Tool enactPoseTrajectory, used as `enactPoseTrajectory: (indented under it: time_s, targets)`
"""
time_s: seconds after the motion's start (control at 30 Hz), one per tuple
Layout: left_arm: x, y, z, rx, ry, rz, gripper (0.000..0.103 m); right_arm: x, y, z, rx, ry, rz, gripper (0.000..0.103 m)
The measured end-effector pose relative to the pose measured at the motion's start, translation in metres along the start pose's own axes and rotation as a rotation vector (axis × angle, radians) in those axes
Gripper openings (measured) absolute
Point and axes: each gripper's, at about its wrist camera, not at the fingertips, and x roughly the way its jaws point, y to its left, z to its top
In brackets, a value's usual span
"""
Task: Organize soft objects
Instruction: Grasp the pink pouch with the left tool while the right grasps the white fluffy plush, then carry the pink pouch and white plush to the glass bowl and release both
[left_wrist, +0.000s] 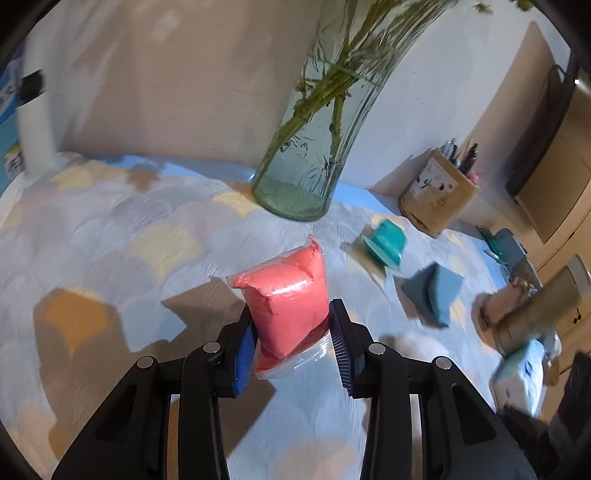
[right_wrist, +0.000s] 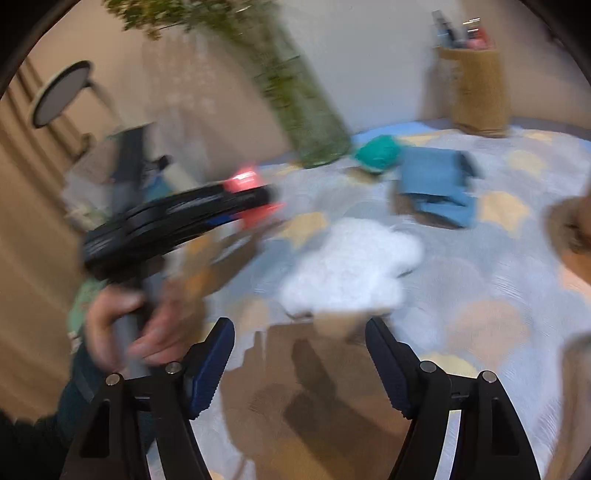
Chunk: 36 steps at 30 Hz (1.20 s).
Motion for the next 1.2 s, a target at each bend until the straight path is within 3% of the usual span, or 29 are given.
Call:
enactPoseTrajectory:
  time_s: [0.1, 0.17, 0.27, 0.33, 0.47, 0.5, 0.53, 0.57, 0.63, 0.83, 1.03, 1.13, 1.2]
  targets:
    - [-0.01, 0.0, -0.015, 0.004, -0.043, 0.003, 0.035, -0.003, -0.001, 0.006, 0.035, -0.023, -0.115, 0.083]
    - [-0.012, 0.005, -0.027, -0.015, -0.073, -0.026, 0.035, 0.003, 0.0, 0.014, 0.073, -0.013, -0.106, 0.085]
    - [-0.009, 0.012, -0.029, -0.036, -0.057, -0.013, 0.035, 0.027, -0.003, 0.027, 0.135, 0.033, -0.068, 0.091]
    - [-0.014, 0.016, -0.028, -0.044, -0.099, -0.031, 0.035, 0.048, -0.003, 0.031, 0.15, 0.054, -0.112, 0.093]
    - [-0.012, 0.021, -0.028, -0.07, -0.088, -0.05, 0.035, 0.059, 0.008, 0.033, 0.093, -0.007, -0.219, 0.094]
    - [-0.013, 0.02, -0.028, -0.066, -0.09, -0.052, 0.035, 0.062, 0.009, 0.033, 0.085, -0.021, -0.241, 0.09]
    - [-0.012, 0.019, -0.028, -0.058, -0.088, -0.051, 0.035, 0.062, 0.013, 0.031, 0.074, -0.049, -0.296, 0.074]
    - [-0.012, 0.017, -0.029, -0.049, -0.087, -0.048, 0.035, 0.063, 0.015, 0.03, 0.067, -0.058, -0.341, 0.068]
    - [-0.013, 0.014, -0.029, -0.031, -0.089, -0.041, 0.035, 0.062, 0.016, 0.029, 0.062, -0.074, -0.359, 0.063]
    - [-0.013, 0.01, -0.03, -0.007, -0.094, -0.032, 0.035, 0.046, 0.017, 0.02, 0.04, -0.126, -0.341, 0.06]
    - [-0.018, 0.007, -0.031, 0.013, -0.12, -0.02, 0.035, 0.036, 0.038, 0.009, -0.05, -0.18, -0.403, 0.06]
    - [-0.023, 0.0, -0.034, 0.035, -0.133, 0.013, 0.035, 0.026, 0.037, 0.0, -0.032, -0.172, -0.388, 0.06]
    - [-0.027, -0.008, -0.042, 0.036, -0.118, -0.004, 0.035, 0.018, 0.033, -0.007, 0.006, -0.172, -0.354, 0.06]
